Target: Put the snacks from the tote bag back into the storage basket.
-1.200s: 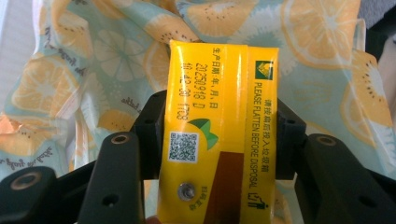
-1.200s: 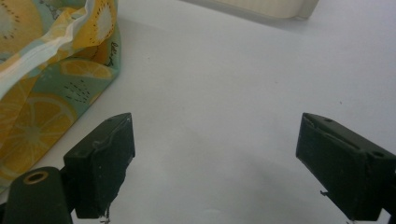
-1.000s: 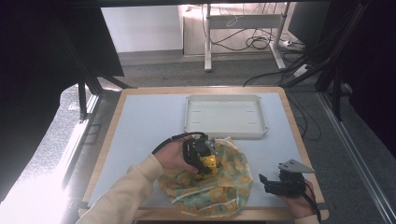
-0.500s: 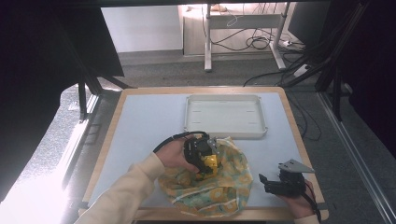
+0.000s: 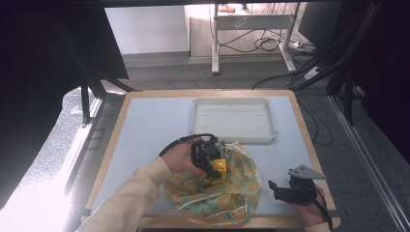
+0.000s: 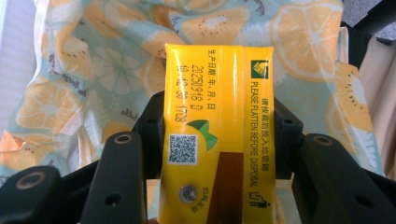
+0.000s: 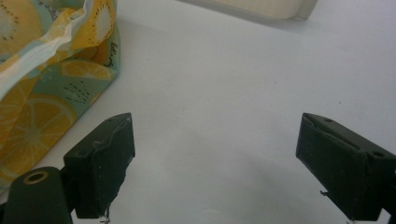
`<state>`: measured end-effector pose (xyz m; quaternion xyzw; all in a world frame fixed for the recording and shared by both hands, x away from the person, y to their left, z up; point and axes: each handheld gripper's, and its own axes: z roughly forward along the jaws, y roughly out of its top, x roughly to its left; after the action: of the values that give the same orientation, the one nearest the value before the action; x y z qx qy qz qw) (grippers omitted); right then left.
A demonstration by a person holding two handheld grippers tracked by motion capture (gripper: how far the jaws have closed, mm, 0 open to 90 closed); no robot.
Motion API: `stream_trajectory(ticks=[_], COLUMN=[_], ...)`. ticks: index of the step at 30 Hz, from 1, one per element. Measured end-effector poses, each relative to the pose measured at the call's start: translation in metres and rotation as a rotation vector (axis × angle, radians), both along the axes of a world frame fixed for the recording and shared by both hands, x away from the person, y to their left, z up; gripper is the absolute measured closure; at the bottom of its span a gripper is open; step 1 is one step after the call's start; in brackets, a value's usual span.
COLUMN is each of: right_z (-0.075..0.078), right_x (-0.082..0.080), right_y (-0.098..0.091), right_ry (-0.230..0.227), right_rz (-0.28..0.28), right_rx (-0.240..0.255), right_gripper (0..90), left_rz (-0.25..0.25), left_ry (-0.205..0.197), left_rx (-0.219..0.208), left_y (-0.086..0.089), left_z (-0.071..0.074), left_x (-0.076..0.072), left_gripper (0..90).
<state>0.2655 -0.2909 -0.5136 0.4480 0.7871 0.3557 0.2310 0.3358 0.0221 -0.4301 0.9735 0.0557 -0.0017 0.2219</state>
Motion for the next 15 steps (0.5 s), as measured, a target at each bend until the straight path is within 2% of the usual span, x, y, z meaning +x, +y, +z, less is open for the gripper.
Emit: stream_trajectory(ticks=[15], right_z=[0.0], right_x=[0.0], right_y=[0.0], right_ry=[-0.002], right_rz=[-0.002], right_rx=[0.002], right_gripper=[11.7], left_rz=[0.005], left_ry=[-0.02], left_rx=[-0.042], left_y=[0.006], left_z=[0.021], left_x=[0.001], left_gripper=[52.4])
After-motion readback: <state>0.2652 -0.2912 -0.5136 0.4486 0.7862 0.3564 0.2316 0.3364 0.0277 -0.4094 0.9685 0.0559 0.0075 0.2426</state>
